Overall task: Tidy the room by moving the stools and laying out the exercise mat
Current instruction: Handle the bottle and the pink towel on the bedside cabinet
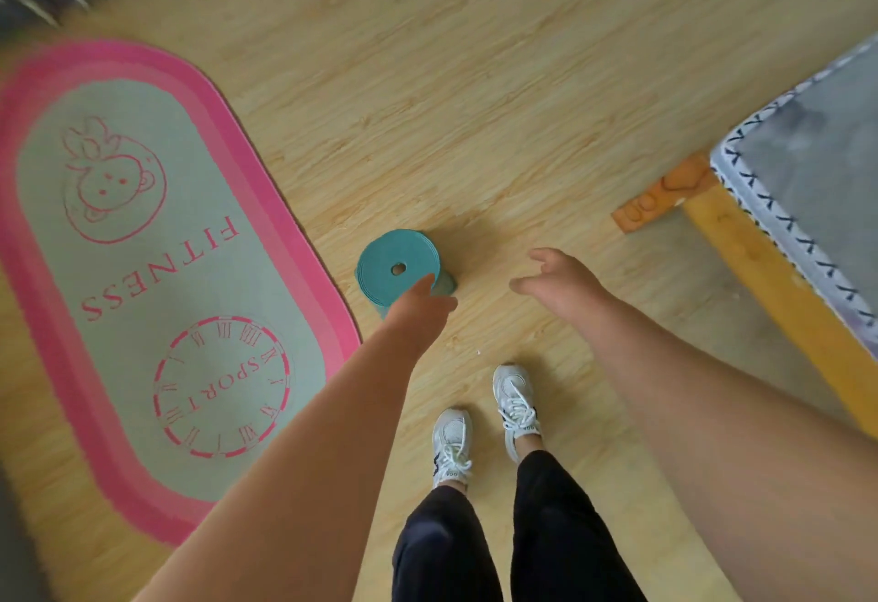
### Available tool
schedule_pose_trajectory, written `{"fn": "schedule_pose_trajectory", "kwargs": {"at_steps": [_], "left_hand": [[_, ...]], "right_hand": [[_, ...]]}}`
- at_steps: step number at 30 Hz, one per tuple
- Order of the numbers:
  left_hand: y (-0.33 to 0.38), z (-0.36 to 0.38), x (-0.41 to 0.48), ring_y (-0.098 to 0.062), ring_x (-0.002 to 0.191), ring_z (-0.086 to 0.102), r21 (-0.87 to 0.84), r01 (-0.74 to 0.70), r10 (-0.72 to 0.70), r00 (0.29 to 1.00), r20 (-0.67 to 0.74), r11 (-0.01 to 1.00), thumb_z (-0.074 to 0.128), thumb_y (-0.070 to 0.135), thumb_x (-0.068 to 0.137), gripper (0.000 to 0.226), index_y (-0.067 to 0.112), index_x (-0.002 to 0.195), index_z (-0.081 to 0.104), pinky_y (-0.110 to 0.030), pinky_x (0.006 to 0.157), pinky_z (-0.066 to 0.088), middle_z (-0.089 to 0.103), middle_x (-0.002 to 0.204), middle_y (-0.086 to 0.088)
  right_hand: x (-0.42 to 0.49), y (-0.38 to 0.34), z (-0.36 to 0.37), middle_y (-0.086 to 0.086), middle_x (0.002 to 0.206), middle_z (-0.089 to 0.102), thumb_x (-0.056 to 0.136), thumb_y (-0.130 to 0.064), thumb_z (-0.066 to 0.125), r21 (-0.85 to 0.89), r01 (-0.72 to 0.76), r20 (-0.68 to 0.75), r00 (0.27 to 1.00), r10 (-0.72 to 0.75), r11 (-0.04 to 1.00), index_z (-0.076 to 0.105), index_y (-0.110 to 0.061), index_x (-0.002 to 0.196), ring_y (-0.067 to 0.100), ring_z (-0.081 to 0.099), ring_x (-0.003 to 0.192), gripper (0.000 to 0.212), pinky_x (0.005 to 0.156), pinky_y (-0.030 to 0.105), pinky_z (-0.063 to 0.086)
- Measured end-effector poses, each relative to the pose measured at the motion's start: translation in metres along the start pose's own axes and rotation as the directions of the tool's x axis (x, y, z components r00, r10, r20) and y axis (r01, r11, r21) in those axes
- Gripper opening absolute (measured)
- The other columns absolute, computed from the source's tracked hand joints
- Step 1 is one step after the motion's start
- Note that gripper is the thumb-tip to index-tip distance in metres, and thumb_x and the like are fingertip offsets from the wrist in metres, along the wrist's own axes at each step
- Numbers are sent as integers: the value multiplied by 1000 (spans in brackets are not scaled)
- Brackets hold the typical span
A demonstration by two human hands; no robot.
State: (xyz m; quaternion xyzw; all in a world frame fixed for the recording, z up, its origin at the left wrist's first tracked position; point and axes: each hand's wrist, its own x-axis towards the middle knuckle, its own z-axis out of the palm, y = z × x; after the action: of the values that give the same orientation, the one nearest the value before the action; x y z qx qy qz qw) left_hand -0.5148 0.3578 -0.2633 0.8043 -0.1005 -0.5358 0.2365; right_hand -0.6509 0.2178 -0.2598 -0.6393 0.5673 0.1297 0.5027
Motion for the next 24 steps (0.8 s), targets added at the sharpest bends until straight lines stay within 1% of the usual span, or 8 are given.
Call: {"fn": "schedule_pose_trajectory", "kwargs": {"at_steps": [2, 6, 8, 11, 14, 18, 20, 24], "left_hand": [[16, 19, -31, -22, 103, 53, 90, -45, 42, 998, 40, 995, 55, 26, 91, 60, 27, 147, 32, -29, 83, 41, 47, 123, -5], [38, 69, -83, -15, 89, 52, 347, -124, 90, 990, 110, 930, 55, 31, 91, 62, 28, 148, 30, -24, 74, 42, 50, 131, -9], [46, 98, -108, -18, 105, 55, 414, -175, 115, 979, 166, 893, 54, 31, 91, 63, 27, 148, 28, -23, 82, 42, 43, 145, -6], [54, 141, -136, -25, 134, 41, 497, -246, 124, 956, 265, 832, 55, 31, 93, 64, 25, 149, 25, -35, 109, 36, 31, 154, -3], [58, 190, -163, -23, 131, 44, 586, -325, 139, 930, 339, 742, 52, 30, 93, 64, 24, 150, 23, -32, 105, 37, 29, 155, -1], [63, 275, -210, -22, 132, 43, 637, -434, 166, 884, 437, 637, 51, 29, 93, 64, 22, 150, 23, -30, 102, 36, 29, 155, -2], [62, 325, -241, -22, 130, 44, 649, -479, 172, 861, 479, 591, 51, 27, 93, 63, 22, 150, 25, -28, 95, 35, 32, 153, -2], [54, 415, -302, -21, 132, 44, 629, -544, 178, 817, 549, 556, 51, 25, 92, 62, 19, 149, 27, -33, 104, 33, 31, 154, -1]], "right_hand": [[-39, 20, -11, 7, 141, 48, 79, -33, 72, 86, -49, -10, 999, 50, 995, 42, -26, 141, 19, 54, 104, 70, 79, 27, 37], [-107, 67, -36, 6, 135, 53, 83, -27, 67, 248, -110, -104, 985, 140, 962, 46, -22, 138, 18, 55, 99, 59, 80, 28, 40], [-136, 98, -52, 6, 128, 59, 84, -26, 64, 320, -133, -176, 964, 197, 938, 49, -22, 134, 16, 56, 92, 53, 80, 28, 44], [-172, 150, -72, 4, 122, 61, 85, -28, 62, 426, -201, -227, 920, 319, 882, 50, -24, 132, 17, 59, 83, 49, 74, 29, 48], [-210, 207, -87, -3, 103, 59, 84, -28, 62, 540, -245, -241, 871, 428, 805, 49, -27, 133, 13, 60, 75, 50, 62, 26, 47], [-268, 293, -108, -11, 96, 52, 81, -26, 61, 632, -248, -277, 812, 513, 734, 48, -29, 134, 1, 52, 65, 54, 53, 21, 40], [-303, 342, -119, -7, 103, 54, 81, -26, 62, 683, -241, -286, 781, 555, 690, 49, -28, 134, 0, 50, 66, 54, 56, 22, 40], [-367, 429, -140, 3, 127, 57, 85, -27, 62, 725, -206, -326, 739, 590, 658, 47, -23, 136, 12, 51, 85, 53, 75, 27, 40]]}}
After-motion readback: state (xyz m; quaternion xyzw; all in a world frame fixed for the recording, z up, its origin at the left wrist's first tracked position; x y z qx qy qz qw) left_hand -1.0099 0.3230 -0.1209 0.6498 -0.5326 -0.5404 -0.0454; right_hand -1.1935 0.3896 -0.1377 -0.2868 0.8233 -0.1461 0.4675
